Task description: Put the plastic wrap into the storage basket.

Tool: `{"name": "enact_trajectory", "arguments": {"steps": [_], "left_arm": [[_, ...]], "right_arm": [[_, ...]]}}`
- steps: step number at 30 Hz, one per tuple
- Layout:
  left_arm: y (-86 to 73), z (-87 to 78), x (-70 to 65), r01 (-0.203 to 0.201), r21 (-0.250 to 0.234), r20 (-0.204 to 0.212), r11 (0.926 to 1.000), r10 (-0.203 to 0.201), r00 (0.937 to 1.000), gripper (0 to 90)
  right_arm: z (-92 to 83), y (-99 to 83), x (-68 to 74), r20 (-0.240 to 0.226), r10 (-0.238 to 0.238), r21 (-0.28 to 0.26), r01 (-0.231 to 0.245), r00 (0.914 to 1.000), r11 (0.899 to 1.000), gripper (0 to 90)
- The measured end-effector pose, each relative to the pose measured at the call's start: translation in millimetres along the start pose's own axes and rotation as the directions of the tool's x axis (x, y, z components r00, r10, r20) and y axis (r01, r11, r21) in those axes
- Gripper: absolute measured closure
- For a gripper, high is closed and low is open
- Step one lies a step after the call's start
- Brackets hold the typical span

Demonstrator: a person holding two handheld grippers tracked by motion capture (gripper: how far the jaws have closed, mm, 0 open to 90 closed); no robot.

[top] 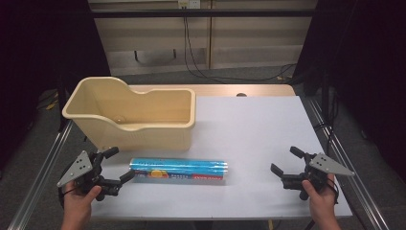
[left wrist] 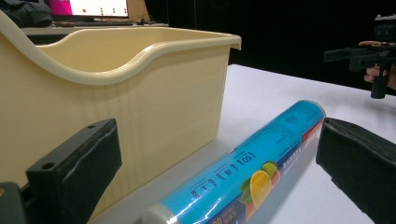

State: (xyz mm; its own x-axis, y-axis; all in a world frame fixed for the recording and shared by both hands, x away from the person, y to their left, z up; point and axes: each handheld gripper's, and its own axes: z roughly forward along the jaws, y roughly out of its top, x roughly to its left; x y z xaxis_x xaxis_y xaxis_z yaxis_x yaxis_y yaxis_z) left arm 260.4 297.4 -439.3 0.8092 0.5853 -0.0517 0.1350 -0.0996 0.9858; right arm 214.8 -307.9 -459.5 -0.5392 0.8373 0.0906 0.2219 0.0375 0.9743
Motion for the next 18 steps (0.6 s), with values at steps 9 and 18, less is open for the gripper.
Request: {"name": "enact_trajectory", "arguments": {"steps": [9,18], "left_arm": [[1.7,2.1,-0.7,-0.006,-0.002,0.014,1.0000,0.006,0.9999,0.0],[12.6,9.4,-3.1,-0.009,-0.012,0.060,0.9999,0.009,0.9981,0.0]], "right_arm": [[-1.7,-0.5,-0.5,-0.003,0.005,0.001,-0.005,1.0000,1.000,0.2],[-1.6,-0.4,0.2,-0.009,0.001,0.004,-0.001,1.0000,1.000,0.3]]}}
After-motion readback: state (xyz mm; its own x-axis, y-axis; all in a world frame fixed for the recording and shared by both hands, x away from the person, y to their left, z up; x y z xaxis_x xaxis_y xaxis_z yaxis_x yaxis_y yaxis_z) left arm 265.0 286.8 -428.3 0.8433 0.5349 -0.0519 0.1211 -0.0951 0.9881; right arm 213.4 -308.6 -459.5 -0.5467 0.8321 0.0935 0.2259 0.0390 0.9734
